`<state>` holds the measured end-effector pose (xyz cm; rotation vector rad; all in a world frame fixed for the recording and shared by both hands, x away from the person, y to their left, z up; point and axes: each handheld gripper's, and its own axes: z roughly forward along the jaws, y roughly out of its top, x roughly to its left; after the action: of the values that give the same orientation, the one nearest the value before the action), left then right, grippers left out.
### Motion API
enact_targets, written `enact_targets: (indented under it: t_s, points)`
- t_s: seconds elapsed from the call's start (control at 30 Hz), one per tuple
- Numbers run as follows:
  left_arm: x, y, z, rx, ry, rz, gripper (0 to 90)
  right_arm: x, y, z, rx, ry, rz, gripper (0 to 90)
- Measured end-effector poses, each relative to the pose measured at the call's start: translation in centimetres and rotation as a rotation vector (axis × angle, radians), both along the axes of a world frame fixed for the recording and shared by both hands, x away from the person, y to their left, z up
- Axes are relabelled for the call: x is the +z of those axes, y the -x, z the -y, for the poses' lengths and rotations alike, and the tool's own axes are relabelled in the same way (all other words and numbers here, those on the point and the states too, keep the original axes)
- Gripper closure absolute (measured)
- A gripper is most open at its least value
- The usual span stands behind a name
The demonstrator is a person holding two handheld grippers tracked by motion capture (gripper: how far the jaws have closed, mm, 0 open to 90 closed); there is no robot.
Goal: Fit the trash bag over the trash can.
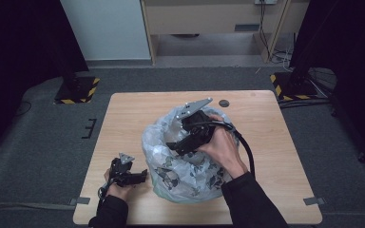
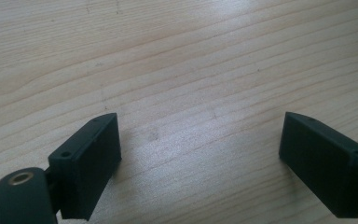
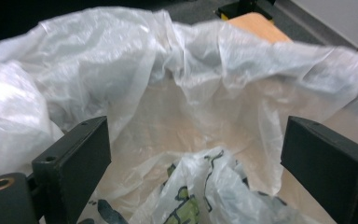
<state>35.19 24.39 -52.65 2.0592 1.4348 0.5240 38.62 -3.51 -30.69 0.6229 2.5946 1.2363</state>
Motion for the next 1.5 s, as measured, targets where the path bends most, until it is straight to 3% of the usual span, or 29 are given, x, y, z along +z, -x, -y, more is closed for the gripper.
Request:
enact_targets:
  t_s: [0.3, 0.57, 0.9, 1.5]
  points:
    - [0.0, 0.0, 0.0, 0.0, 0.0, 0.0, 12.2, 1.4, 0.3, 0.5, -0.009, -0.037, 0.034, 7.8]
    - [0.0, 0.0, 0.0, 0.001, 0.0, -0.001, 12.2, 2.5, 0.6, 1.2, -0.027, -0.1, 0.081, 7.5]
    - [0.0, 0.0, 0.0, 0.001, 0.001, -0.001, 12.2, 3.6, 0.7, 2.4, -0.096, -0.211, 0.143, 7.5]
    - [0.0, 0.0, 0.0, 0.001, 0.001, 0.0, 12.2, 4.6, 1.0, 3.9, -0.167, -0.299, 0.213, 7.3]
